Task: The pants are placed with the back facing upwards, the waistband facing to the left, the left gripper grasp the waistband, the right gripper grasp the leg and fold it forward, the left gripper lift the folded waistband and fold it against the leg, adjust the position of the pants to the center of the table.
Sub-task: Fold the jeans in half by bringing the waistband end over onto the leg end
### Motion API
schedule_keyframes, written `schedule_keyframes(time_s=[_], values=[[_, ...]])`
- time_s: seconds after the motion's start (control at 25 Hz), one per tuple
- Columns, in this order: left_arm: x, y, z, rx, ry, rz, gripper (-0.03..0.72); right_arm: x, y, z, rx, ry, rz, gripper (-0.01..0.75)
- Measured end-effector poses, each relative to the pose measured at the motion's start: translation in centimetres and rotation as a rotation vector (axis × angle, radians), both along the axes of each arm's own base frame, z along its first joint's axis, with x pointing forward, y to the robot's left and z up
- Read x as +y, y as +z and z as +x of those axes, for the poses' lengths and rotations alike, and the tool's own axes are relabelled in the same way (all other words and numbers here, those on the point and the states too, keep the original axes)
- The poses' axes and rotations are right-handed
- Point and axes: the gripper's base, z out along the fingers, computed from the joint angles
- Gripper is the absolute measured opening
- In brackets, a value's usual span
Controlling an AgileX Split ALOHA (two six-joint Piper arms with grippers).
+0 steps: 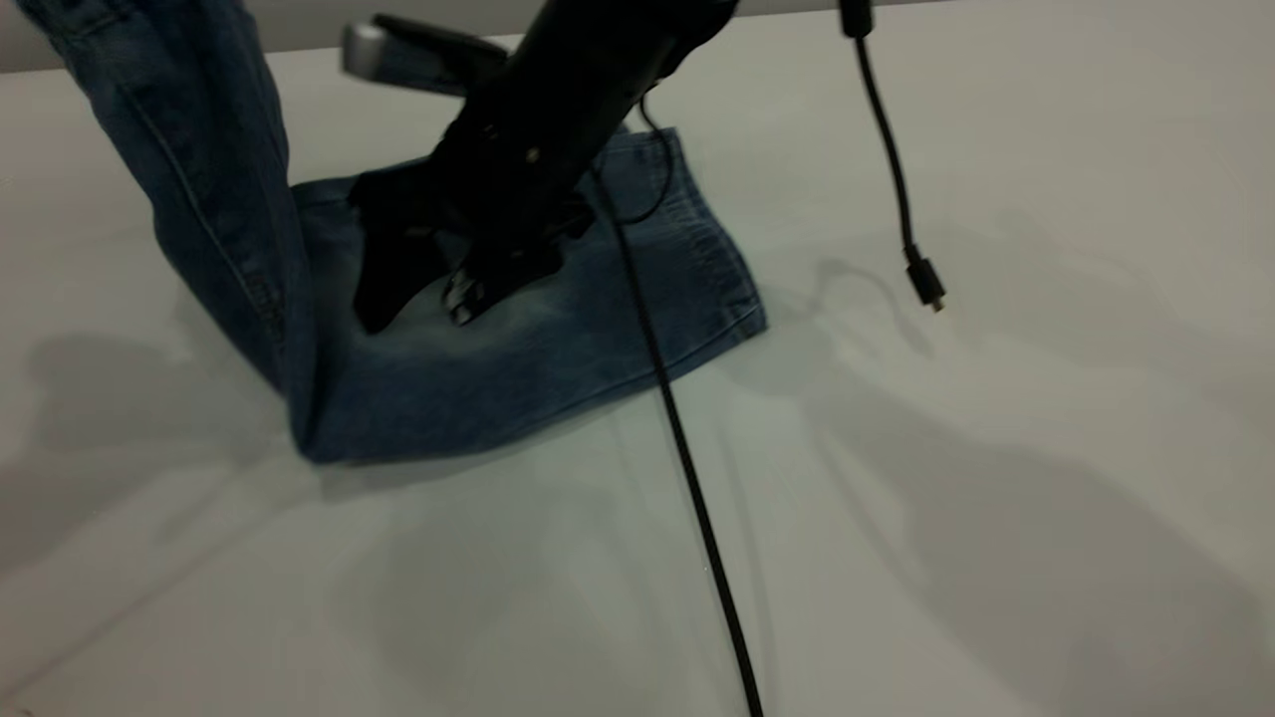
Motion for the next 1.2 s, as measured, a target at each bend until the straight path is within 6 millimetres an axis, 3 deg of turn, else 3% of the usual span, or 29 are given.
schedule_keyframes(time_s=[0.2,0.56,0.88,1.2], values=[[-2.1,0.0,0.0,-0.017,-0.057,0.024,0.101,0.7,-0.2,-0.8,0.003,0.027,-0.007,0.473],[-2.2,0.0,0.1,-0.017,-0.053,0.025,0.101,-0.5,2.1,-0.1,-0.047,0.068,-0.053,0.47],[-2.2,0.0,0.1,-0.017,-0.056,0.024,0.101,-3.3,6.7,3.3,-0.174,-0.029,-0.041,0.477],[-2.2,0.0,0.1,-0.018,-0.057,0.019,0.101,-7.8,9.1,6.4,-0.199,-0.125,-0.03,0.477]])
